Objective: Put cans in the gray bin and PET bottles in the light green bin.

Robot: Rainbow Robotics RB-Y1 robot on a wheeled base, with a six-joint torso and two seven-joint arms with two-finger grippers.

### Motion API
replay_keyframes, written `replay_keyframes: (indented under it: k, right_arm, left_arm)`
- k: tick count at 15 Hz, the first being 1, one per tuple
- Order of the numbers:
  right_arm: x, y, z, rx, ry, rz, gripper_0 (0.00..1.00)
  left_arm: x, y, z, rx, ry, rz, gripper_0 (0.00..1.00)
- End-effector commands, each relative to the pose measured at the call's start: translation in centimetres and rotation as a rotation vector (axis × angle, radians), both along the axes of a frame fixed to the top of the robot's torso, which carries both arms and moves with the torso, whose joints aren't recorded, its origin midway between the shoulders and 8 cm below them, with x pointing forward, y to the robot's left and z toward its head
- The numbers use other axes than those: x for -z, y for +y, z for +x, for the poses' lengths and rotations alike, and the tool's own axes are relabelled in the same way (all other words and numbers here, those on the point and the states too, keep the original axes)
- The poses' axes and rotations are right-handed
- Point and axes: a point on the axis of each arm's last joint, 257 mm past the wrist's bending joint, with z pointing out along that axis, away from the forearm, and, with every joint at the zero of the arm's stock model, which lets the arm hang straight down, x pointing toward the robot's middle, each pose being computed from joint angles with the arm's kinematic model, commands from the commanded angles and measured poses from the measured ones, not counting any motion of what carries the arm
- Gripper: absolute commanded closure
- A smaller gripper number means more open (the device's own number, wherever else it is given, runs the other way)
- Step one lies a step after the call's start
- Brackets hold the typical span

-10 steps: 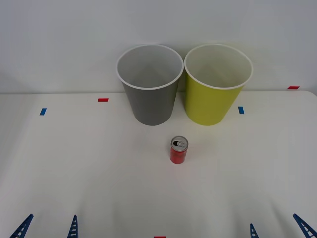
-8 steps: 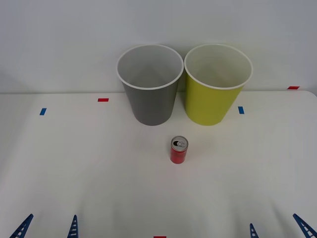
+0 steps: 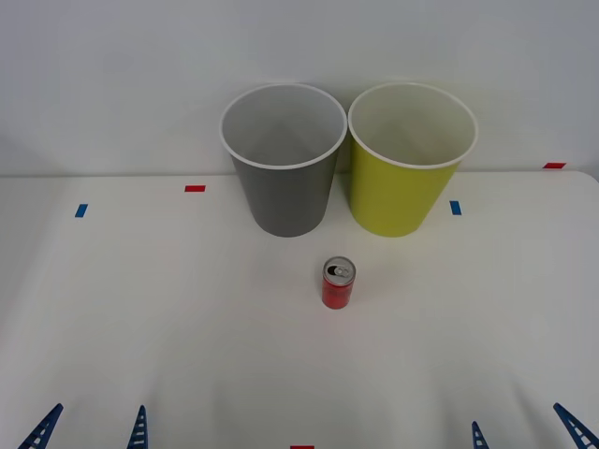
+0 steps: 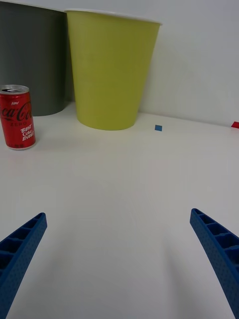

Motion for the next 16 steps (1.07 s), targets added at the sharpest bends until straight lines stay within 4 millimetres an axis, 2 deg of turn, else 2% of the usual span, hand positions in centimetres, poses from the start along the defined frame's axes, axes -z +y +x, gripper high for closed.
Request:
replay_keyframes:
  k: [1, 16]
  right_arm:
    - [0.0, 0.0, 0.0, 0.0, 0.0, 0.0, 0.0]
    - [0.0, 0.0, 0.0, 0.0, 0.0, 0.0, 0.0]
  left_arm:
    - [0.0, 0.0, 0.0, 0.0, 0.0, 0.0, 0.0]
    - [0.0, 0.0, 0.0, 0.0, 0.0, 0.0, 0.0]
